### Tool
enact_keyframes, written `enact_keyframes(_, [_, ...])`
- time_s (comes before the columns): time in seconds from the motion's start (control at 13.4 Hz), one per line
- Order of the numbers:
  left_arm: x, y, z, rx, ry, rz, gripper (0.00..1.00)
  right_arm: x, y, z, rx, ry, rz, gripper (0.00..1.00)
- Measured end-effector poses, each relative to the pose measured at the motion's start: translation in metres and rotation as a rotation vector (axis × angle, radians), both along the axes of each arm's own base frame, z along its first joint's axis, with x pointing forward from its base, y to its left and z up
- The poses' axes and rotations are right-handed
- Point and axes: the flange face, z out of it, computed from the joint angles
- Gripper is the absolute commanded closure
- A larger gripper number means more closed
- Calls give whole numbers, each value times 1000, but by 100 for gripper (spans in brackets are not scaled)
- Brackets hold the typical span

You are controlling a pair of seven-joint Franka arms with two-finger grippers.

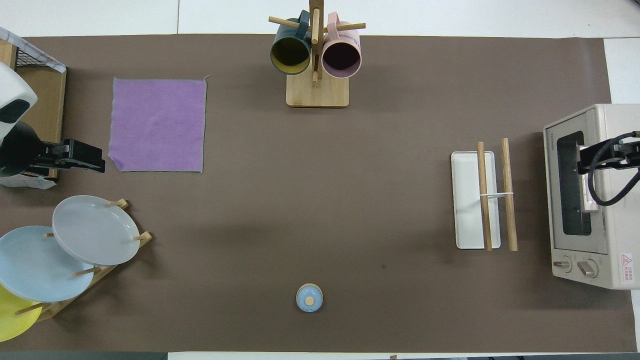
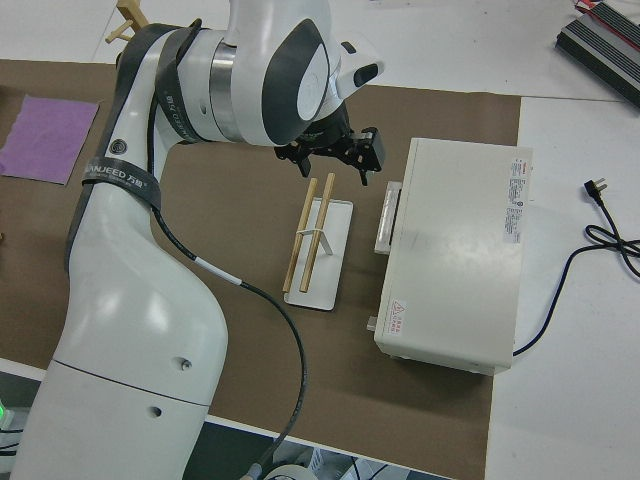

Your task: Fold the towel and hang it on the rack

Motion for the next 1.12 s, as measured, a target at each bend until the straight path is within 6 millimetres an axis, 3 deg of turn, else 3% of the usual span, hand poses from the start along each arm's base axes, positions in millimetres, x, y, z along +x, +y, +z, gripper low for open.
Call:
enact_keyframes(0.9, [0,1,-1,0,2,4,0,0,0,0,0,0,0,0])
enact_keyframes(1.12, [3,15,-1,-1,-12,31,0,0,0,0,0,0,0,0])
